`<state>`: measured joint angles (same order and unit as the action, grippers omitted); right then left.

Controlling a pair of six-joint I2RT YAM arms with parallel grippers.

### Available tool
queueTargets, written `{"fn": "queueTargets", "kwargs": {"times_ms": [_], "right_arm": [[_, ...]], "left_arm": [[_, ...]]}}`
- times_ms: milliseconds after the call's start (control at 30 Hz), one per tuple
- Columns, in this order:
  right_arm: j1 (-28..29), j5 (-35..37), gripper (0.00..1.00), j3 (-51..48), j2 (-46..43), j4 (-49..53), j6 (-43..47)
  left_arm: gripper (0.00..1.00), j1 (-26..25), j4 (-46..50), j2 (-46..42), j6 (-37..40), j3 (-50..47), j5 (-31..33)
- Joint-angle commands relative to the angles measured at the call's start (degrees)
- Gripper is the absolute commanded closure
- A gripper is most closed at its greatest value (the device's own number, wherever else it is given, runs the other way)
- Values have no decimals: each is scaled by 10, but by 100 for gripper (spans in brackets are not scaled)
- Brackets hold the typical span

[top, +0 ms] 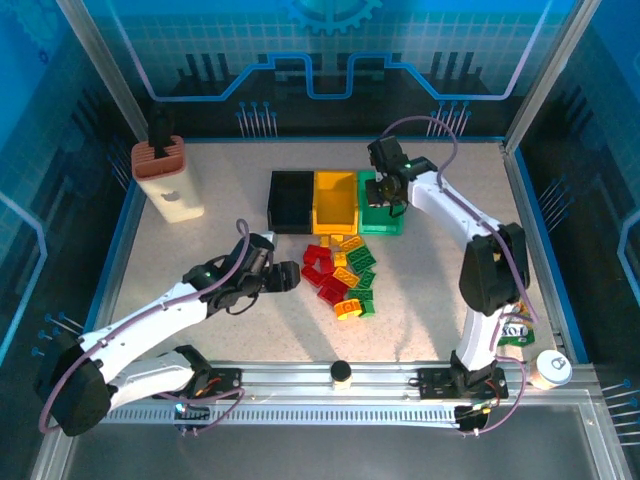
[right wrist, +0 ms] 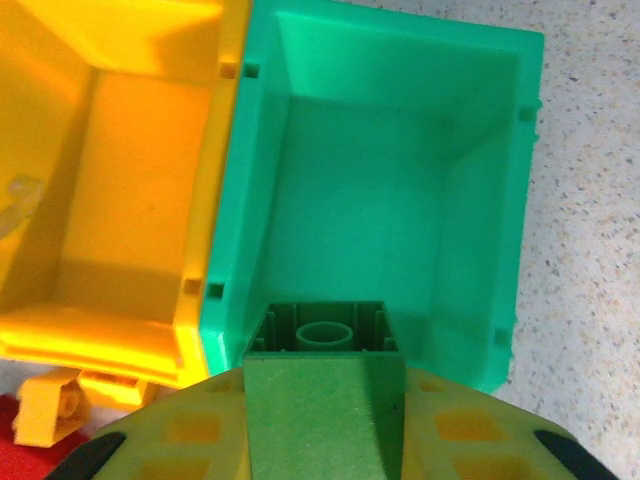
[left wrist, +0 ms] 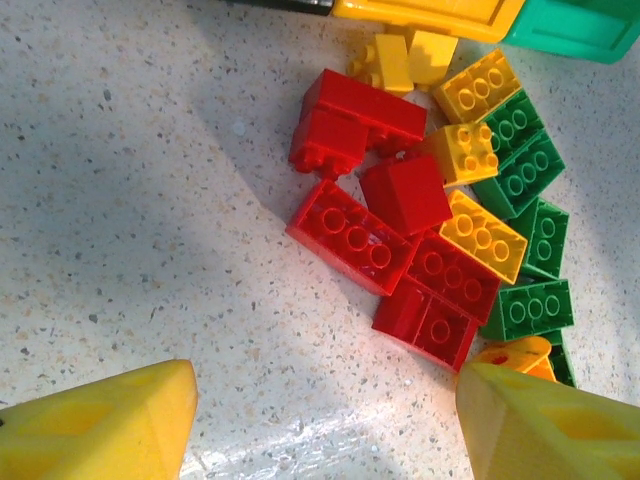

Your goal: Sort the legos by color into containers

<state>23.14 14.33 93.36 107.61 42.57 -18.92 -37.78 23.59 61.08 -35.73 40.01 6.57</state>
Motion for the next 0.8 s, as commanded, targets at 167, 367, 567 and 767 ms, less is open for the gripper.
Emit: {"fn": "queueTargets", "kwargs": {"times_ms": [167, 367, 567, 767], "right_arm": [[-20, -8, 47, 80, 68, 44, -1], [25, 33, 16, 31, -11, 32, 4], [78, -7, 24, -121, -133, -9, -21], [135, -62, 38, -292, -247, -48, -76]], "left_arm": [[30, -12, -23, -2, -9, -15, -24], [31, -19, -33, 12, -6, -12, -35], [33, -30, -47, 40, 3, -6, -45], [36, -55, -57, 79, 11, 4, -56]]}}
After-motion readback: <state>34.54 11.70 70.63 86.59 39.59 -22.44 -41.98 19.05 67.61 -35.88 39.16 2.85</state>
